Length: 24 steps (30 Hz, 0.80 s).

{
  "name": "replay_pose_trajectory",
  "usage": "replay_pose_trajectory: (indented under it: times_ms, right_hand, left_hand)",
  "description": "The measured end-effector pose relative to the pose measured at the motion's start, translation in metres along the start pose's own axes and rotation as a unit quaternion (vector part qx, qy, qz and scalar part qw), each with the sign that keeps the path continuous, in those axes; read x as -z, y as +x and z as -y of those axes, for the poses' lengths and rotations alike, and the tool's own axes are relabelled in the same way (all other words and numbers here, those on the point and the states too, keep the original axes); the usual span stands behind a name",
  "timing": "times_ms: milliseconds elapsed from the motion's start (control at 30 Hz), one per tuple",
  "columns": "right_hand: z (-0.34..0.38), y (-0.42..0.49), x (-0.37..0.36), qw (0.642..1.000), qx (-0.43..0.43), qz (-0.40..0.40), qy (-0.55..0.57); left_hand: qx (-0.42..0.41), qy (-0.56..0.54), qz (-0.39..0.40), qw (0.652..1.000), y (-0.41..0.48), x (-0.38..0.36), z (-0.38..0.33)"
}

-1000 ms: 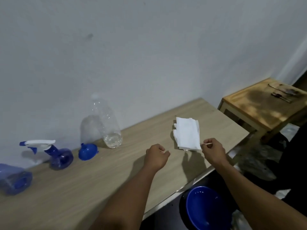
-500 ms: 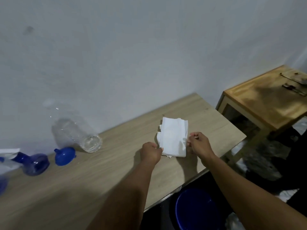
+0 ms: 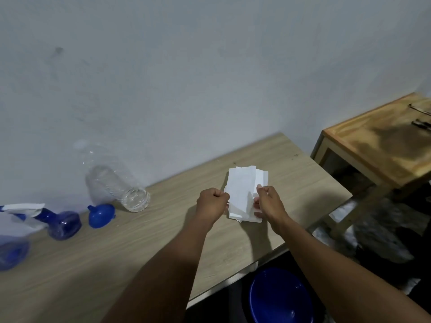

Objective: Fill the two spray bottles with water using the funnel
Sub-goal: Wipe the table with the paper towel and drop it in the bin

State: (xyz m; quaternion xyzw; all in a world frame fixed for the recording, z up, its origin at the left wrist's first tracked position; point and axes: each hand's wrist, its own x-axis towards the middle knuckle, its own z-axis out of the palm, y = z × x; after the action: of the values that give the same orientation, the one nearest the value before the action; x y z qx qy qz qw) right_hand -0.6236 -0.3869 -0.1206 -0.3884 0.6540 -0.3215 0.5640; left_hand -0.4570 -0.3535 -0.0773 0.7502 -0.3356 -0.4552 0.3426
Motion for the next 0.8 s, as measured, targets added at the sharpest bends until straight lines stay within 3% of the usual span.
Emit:
replay_pose_trajectory:
  times_ms: [400,800]
  right_hand:
    - [0.007,0.003,0.000,0.997,-0.019,0.076,-0.019]
    - [0.017,0.000,0.001,0.993,-0.049,0.106,-0.016]
  left_hand:
    - [-0.011,-0.186,0.107,0.977,-0.008,-0.003,-0.054]
    - [-0.043,-0.304,0.101,0.946,-0.010,0.042,-0.087]
